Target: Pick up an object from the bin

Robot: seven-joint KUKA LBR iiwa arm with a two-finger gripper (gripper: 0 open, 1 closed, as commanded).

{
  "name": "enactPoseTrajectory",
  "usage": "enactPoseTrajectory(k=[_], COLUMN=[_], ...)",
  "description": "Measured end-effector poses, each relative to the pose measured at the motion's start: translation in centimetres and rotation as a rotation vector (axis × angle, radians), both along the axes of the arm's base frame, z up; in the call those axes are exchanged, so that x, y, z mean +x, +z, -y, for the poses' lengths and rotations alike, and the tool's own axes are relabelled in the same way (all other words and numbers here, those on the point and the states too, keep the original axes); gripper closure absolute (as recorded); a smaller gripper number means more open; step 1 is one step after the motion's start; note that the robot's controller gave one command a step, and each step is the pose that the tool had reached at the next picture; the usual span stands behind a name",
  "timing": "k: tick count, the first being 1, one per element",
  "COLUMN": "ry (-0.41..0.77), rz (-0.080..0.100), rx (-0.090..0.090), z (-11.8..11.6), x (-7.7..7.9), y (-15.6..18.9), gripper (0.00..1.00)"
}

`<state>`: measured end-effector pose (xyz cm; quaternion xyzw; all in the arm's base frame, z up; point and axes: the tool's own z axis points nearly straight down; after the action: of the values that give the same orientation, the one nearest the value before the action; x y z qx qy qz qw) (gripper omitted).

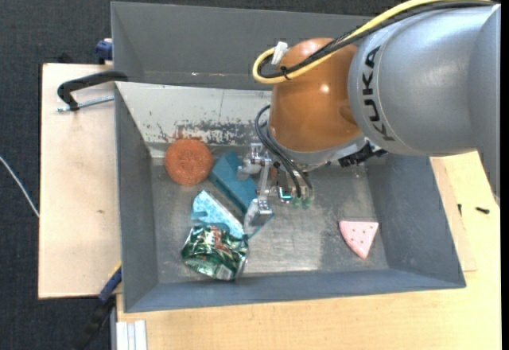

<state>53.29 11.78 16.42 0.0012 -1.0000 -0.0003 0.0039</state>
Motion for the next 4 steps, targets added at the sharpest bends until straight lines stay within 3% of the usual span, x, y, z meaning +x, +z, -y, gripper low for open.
enactPoseTrajectory(k=[1,2,3,4], ry=[-0.002,-0.112,-0.113,-0.322], rz=[0.007,0.023,0.014,0.011], rx=[0.001,0.005,0.004,0.000], z=[0.1,-1.6,-1.6,-2.1], x=[0.1,-1.4,-1.5,-2.4], y=[0.4,-4.5,-4.1,-3.8], gripper=[0.00,0.00,0.00,0.00])
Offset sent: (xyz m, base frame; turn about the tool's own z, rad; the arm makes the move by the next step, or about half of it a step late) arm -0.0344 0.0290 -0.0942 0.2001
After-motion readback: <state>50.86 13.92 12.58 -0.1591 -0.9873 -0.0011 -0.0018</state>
